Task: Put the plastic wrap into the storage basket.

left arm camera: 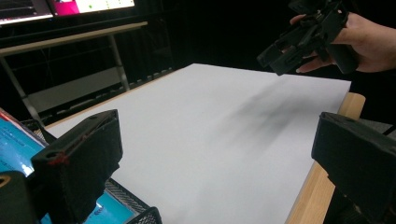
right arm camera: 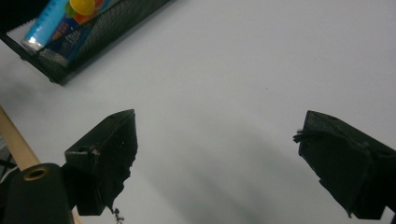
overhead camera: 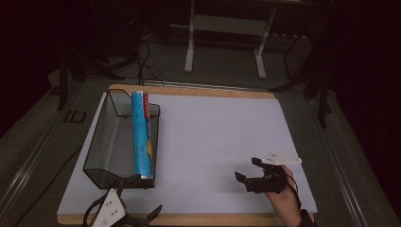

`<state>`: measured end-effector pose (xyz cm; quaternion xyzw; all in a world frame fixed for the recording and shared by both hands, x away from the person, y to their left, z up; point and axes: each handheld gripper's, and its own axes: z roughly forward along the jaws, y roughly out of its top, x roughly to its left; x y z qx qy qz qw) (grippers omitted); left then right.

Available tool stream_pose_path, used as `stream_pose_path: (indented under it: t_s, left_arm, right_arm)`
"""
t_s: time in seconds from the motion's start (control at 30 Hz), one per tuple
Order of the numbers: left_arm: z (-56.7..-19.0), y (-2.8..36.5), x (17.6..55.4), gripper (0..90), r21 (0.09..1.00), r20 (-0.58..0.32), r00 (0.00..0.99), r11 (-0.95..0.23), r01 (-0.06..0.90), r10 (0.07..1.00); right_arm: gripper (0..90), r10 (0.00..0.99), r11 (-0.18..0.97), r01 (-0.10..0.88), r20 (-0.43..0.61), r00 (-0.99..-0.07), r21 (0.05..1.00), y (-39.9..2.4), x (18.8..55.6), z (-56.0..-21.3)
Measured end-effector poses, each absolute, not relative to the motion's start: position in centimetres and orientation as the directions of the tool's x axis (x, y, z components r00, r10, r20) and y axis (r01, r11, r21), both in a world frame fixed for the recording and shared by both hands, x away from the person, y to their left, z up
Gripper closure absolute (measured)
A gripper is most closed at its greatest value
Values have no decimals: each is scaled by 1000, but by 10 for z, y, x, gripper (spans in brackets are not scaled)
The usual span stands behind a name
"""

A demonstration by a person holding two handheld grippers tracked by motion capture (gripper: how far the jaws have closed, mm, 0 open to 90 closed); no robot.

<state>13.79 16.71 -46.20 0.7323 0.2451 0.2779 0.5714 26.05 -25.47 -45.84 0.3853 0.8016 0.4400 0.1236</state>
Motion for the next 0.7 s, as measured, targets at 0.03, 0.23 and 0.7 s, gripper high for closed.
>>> stream_pose_path:
  t_s: [0.03, 0.23, 0.7]
  left_arm:
    - [-462, 167, 138, 26, 973, 125, 725, -225, 42, 677]
    - [-462, 167, 138, 26, 972, 127, 729, -229, 41, 672]
    - [-462, 168, 137, 26, 973, 131, 733, -230, 36, 667]
  right_arm:
    - [116, 723, 307, 505, 147, -675, 807, -257, 260, -459]
    - [116, 705, 251, 482, 183, -685, 839, -261, 259, -459]
    - [116, 689, 278, 464, 161, -706, 841, -253, 263, -465]
